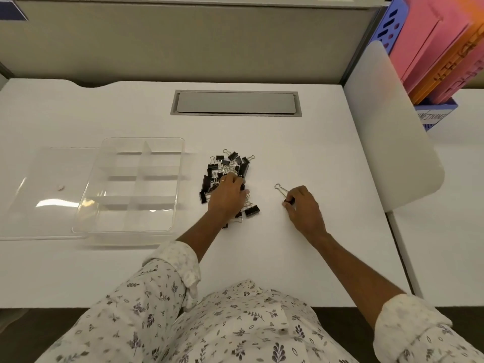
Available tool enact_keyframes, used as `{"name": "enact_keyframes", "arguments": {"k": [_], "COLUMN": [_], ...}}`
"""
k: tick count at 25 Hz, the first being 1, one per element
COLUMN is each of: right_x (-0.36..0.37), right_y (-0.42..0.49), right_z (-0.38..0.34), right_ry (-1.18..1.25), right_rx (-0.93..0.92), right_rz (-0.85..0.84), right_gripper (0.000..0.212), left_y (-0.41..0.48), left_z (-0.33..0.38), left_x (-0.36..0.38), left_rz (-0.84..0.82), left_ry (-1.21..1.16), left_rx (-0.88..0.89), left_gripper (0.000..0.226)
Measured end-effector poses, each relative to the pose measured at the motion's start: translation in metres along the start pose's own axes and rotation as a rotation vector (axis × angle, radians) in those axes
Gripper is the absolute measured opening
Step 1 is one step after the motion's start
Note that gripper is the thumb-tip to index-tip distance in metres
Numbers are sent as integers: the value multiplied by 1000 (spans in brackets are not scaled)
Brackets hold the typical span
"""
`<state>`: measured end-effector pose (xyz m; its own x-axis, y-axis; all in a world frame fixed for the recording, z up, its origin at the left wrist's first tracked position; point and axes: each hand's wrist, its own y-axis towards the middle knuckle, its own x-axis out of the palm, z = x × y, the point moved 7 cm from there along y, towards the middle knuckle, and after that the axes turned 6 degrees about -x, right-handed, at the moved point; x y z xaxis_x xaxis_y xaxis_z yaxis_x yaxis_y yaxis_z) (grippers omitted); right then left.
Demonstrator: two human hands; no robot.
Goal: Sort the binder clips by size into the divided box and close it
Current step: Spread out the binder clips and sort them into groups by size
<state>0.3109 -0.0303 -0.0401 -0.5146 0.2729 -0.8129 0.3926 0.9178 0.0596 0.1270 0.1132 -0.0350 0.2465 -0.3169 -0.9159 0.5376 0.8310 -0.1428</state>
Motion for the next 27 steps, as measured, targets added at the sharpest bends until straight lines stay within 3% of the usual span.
{"name": "enact_keyframes", "arguments": {"k": [7,13,19,22,27], "right_x": [-5,-9,-25,-38,-44], "right_y": [-17,-29,-33,-40,-63], "right_z": [-3,-1,20,30,50], "right_ry": [89,172,264,210,113], "right_rx": [-72,-26,52,27,28], "right_rz": [38,107,178,180,93], "right_gripper": [17,25,34,34,33], "left_y": [-1,-18,-34,-37,-48], "left_z": [-10,-3,65,95,111], "left_x": [-13,-36,2,30,60], "left_rz": [94,204,-5,-94,-212], "left_ry": [-218,-467,-537,-467,-493], "left_rx": [-70,-193,80,211,249], "left_gripper": [12,20,20,39,81]}}
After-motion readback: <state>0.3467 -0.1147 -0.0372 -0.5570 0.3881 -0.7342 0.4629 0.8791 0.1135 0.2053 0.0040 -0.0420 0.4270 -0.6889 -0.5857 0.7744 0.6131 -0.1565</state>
